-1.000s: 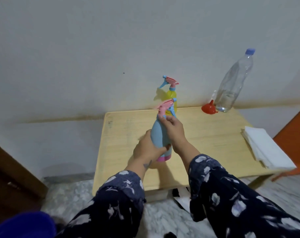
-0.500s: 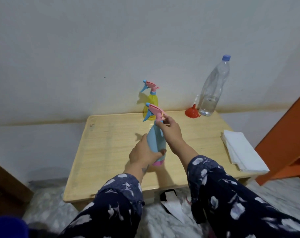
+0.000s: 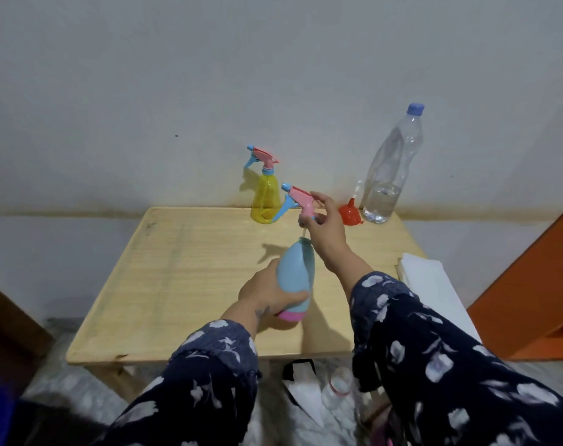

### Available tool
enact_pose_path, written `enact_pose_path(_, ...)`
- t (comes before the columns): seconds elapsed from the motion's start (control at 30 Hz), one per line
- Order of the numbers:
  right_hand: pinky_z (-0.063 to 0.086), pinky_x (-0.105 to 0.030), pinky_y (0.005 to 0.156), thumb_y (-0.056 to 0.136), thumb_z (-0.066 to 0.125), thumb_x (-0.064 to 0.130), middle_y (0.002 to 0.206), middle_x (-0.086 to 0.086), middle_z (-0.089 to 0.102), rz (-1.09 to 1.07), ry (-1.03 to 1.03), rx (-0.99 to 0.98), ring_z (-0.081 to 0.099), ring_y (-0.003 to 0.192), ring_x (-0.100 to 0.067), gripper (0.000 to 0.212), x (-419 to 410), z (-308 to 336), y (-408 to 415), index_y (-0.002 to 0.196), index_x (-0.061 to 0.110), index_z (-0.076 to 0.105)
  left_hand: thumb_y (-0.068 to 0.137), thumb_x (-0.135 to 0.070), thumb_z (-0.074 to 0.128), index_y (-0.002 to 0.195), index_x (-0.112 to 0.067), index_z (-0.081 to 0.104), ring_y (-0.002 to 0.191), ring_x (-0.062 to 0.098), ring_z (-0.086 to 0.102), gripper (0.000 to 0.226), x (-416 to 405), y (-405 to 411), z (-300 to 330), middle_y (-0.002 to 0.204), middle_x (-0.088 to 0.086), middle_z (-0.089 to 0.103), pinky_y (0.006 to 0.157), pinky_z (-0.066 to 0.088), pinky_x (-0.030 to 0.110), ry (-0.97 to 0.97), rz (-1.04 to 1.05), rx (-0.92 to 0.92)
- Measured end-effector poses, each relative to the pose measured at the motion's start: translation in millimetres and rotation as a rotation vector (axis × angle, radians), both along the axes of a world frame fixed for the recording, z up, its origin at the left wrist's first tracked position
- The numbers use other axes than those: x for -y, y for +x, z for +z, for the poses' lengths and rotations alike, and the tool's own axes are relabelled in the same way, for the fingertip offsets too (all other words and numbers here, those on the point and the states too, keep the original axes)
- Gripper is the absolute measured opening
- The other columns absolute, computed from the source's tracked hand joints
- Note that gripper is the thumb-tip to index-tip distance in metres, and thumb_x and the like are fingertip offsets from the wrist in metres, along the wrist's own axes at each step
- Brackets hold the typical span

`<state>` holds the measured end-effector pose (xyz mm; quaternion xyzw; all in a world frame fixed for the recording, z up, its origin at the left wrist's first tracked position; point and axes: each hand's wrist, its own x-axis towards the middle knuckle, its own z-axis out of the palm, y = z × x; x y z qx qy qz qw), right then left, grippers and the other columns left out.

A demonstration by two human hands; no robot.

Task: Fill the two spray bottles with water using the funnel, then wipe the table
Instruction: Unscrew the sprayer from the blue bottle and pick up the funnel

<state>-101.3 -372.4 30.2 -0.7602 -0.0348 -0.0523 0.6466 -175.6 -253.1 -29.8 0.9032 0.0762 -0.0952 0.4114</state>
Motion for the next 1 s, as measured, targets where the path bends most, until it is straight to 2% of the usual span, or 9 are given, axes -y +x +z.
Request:
enact_pose_path(0.07,0.045,-0.022,0.068,0.086,0.056,0.003,0.089,-0.009,0.064,-0.029,0.027,0.024,0.058,0.076,-0.016,0.048,11.0,4.8,10.1,0.127,0.026,0.048,0.068,-0.049,0.077,0.134,-0.032,0.04,0.103,0.02,0.061,0.077,1.6,-1.2,-3.7,0.116,-0.008,0.06,0.089,0.052,0.041,0.002,0.011,0.001)
enact_pose_path(0.17,0.043,-0.016,0.063,0.088,0.057,0.007,0.093,-0.004,0.063,-0.137,0.064,0.053,0.056,0.078,-0.013,0.048,27.1,12.2,23.5,0.132,0.024,0.046,0.069,-0.045,0.077,0.131,-0.032,0.038,0.098,0.022,0.06,0.076,-2.4,-4.5,-7.4,0.11,-0.008,0.058,0.085,0.052,0.038,0.052,0.034,-0.014)
enact_pose_path(0.23,0.045,-0.02,0.066,0.091,0.055,0.011,0.092,-0.002,0.062,-0.199,0.101,0.031,0.057,0.079,-0.013,0.048,36.2,17.6,31.8,0.135,0.024,0.042,0.069,-0.04,0.078,0.13,-0.032,0.036,0.096,0.022,0.059,0.074,-8.9,-6.5,-10.1,0.109,-0.007,0.057,0.082,0.052,0.036,0.063,0.074,-0.035)
enact_pose_path(0.33,0.05,-0.033,0.082,0.094,0.052,0.015,0.089,0.006,0.059,-0.26,0.118,-0.025,0.061,0.088,-0.017,0.048,48.8,19.7,42.6,0.139,0.023,0.039,0.068,-0.033,0.08,0.128,-0.029,0.035,0.097,0.024,0.058,0.075,-18.5,-7.6,-14.3,0.112,-0.004,0.056,0.081,0.051,0.036,0.026,0.178,-0.032)
enact_pose_path(0.5,0.05,-0.033,0.082,0.091,0.056,0.013,0.116,-0.003,0.061,-0.188,-0.144,-0.101,0.062,0.096,-0.021,0.047,61.8,-9.1,41.3,0.137,0.02,0.044,0.066,-0.029,0.083,0.133,-0.022,0.033,0.102,0.026,0.055,0.084,-29.0,-1.5,-19.9,0.121,0.002,0.051,0.084,0.05,0.04,-0.047,0.345,0.052)
enact_pose_path(0.63,0.051,-0.037,0.086,0.09,0.058,0.016,0.125,-0.008,0.059,-0.076,-0.35,-0.261,0.062,0.102,-0.026,0.053,59.6,-57.9,23.4,0.14,0.017,0.041,0.064,-0.028,0.085,0.136,-0.022,0.03,0.109,0.026,0.053,0.09,-36.1,8.6,-21.3,0.128,0.002,0.048,0.087,0.05,0.044,-0.077,0.383,0.167)
enact_pose_path(0.73,0.05,-0.042,0.095,0.088,0.059,0.017,0.13,-0.011,0.058,-0.029,-0.388,-0.361,0.061,0.108,-0.028,0.055,53.1,-89.6,7.6,0.14,0.013,0.041,0.064,-0.025,0.086,0.136,-0.023,0.031,0.108,0.021,0.05,0.091,-44.3,13.5,-24.5,0.13,0.0,0.046,0.088,0.049,0.043,-0.131,0.401,0.216)
enact_pose_path(0.9,0.043,-0.033,0.093,0.089,0.061,0.021,0.132,-0.008,0.057,0.021,-0.507,-0.407,0.055,0.116,-0.026,0.054,40.2,-116.6,-12.3,0.139,0.013,0.043,0.064,-0.025,0.088,0.133,-0.027,0.029,0.115,0.024,0.05,0.09,-60.0,10.8,-40.9,0.13,-0.002,0.045,0.091,0.049,0.047,-0.17,0.359,0.204)
enact_pose_path(1.0,0.041,-0.03,0.092,0.089,0.061,0.021,0.134,-0.008,0.055,0.012,-0.487,-0.403,0.054,0.118,-0.026,0.056,35.7,-119.7,-16.5,0.141,0.014,0.041,0.065,-0.022,0.088,0.133,-0.029,0.028,0.11,0.023,0.05,0.091,-65.6,1.7,-52.4,0.125,-0.004,0.044,0.079,0.05,0.037,-0.192,0.341,0.194)
